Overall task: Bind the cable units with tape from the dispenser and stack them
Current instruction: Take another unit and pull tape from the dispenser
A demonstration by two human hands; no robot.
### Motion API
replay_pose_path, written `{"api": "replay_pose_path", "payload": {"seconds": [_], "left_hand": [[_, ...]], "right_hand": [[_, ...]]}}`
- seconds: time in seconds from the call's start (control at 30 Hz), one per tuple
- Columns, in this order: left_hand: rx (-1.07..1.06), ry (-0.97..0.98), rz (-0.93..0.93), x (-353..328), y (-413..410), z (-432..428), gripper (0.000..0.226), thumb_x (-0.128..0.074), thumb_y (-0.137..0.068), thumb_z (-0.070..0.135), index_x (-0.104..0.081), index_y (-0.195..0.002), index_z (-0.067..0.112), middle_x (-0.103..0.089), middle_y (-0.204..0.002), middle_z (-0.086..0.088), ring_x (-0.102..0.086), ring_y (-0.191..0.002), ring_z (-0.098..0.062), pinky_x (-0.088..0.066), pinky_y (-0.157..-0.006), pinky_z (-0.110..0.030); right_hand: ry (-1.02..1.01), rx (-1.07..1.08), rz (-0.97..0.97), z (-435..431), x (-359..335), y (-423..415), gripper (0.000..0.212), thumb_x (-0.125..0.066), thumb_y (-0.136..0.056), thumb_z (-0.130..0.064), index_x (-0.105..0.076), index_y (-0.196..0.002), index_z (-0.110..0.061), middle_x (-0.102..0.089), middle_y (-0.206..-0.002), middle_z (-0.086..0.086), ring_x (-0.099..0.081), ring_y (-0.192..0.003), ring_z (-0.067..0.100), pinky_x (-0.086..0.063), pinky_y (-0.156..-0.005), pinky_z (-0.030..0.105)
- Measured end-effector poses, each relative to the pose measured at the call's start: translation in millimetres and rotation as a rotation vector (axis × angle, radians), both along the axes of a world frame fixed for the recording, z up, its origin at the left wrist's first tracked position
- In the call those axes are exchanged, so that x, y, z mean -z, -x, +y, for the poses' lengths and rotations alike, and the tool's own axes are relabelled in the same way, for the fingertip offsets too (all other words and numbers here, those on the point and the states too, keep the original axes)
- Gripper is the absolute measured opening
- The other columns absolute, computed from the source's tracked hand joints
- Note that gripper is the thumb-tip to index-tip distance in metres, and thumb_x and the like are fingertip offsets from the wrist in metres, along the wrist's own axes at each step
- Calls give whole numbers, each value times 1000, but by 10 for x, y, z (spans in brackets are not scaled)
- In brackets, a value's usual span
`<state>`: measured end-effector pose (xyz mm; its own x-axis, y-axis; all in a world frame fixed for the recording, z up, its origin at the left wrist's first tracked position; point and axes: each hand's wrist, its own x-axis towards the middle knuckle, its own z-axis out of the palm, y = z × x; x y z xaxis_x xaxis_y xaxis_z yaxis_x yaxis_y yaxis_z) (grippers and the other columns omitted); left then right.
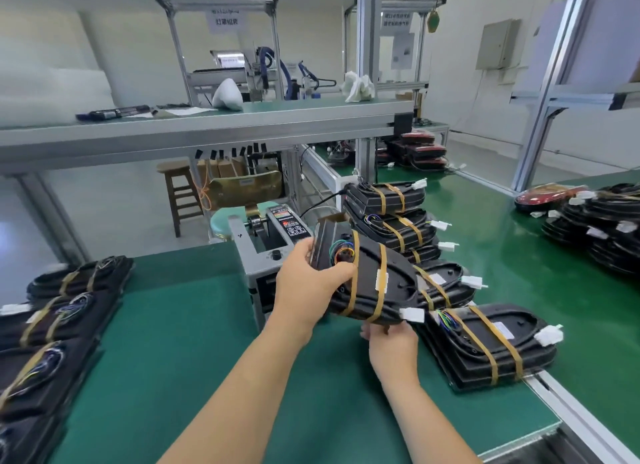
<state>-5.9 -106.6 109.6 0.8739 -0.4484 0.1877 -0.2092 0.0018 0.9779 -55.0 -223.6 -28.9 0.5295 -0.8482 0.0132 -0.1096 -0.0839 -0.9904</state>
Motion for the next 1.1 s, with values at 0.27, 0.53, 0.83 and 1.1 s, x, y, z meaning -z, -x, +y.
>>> {"api": "replay_pose_path", "payload": {"seconds": [0.27, 0.53, 0.83, 1.1], "left_hand": [[14, -537, -381, -366, -156, 728, 77, -77, -65, 32, -49, -136, 38, -61, -107, 22, -59, -94, 1, -47, -76, -19], [104, -965, -661, -477, -172, 1279, 77, -72, -61, 37, -49, -133, 45, -67, -107, 17, -60, -92, -12, -53, -79, -30], [-71, -704, -519, -205, -535, 1936, 71, -88, -63, 29, -58, -127, 32, -61, -117, 18, -57, -109, -6, -42, -95, -23], [-449, 57, -130, 339, -646, 1926, 13, -61, -95, 30, -60, -88, 20, -63, -86, 3, -58, -78, -6, -46, -76, -29]], "right_hand": [[-196, -143, -243, 26, -206, 12, 22, -54, -96, -1, -68, -106, -14, -69, -98, 2, -61, -79, 4, -45, -68, 16], [79, -831, -232, 766, -775, -116, 49, -74, -73, -17, -58, -112, -43, -63, -108, -40, -54, -106, -20, -41, -84, 3], [72, -800, -287, 1404, -741, -517, 46, -73, -80, -15, -60, -123, -27, -70, -117, -8, -62, -114, 9, -50, -101, 33], [89, -796, -258, 1626, -693, -606, 48, -73, -83, -18, -57, -123, -40, -66, -107, -33, -59, -99, -16, -44, -77, 2]]}}
